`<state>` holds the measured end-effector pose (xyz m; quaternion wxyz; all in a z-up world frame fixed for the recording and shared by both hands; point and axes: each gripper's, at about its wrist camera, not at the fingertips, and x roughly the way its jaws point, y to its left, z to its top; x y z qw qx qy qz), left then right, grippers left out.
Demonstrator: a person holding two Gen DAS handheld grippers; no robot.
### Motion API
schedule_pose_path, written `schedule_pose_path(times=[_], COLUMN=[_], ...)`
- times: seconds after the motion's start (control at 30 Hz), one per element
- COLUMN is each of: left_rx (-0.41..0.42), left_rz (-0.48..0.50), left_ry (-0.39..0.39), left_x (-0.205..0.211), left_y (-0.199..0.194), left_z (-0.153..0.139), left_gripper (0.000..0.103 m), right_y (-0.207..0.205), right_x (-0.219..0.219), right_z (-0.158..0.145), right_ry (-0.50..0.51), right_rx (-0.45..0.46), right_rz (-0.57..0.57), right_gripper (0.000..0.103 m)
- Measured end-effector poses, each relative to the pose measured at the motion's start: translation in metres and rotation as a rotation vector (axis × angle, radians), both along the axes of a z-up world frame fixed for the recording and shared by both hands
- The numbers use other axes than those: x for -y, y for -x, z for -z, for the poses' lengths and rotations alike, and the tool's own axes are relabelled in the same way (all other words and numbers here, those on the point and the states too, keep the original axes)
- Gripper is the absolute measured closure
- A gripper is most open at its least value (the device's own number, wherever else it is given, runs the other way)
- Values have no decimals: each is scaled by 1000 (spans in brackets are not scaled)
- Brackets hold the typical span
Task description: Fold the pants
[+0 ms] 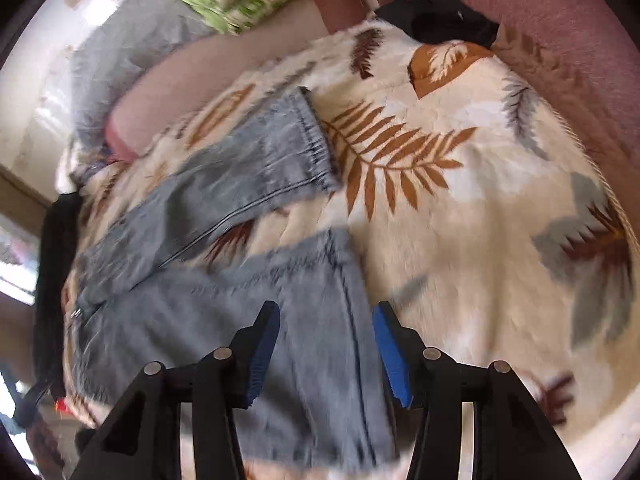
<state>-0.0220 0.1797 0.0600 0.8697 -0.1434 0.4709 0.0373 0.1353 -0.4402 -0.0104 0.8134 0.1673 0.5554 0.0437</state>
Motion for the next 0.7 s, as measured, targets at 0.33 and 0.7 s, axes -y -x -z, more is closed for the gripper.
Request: schedule_pose_path(times=[0.33, 0.7], left_rx=[-146, -81], left_rz=[8, 31], left_ry=[-37, -51], left_x=[20, 24], left_y=[-36, -29], left_z=[81, 56], left_gripper=[51, 52], right_y=[-31, -2], right_x=[-53, -45], right_z=[-6, -23], right_ry=[368, 323], right_rx=[83, 194], right_rz=[-112, -47], right_gripper=[84, 45])
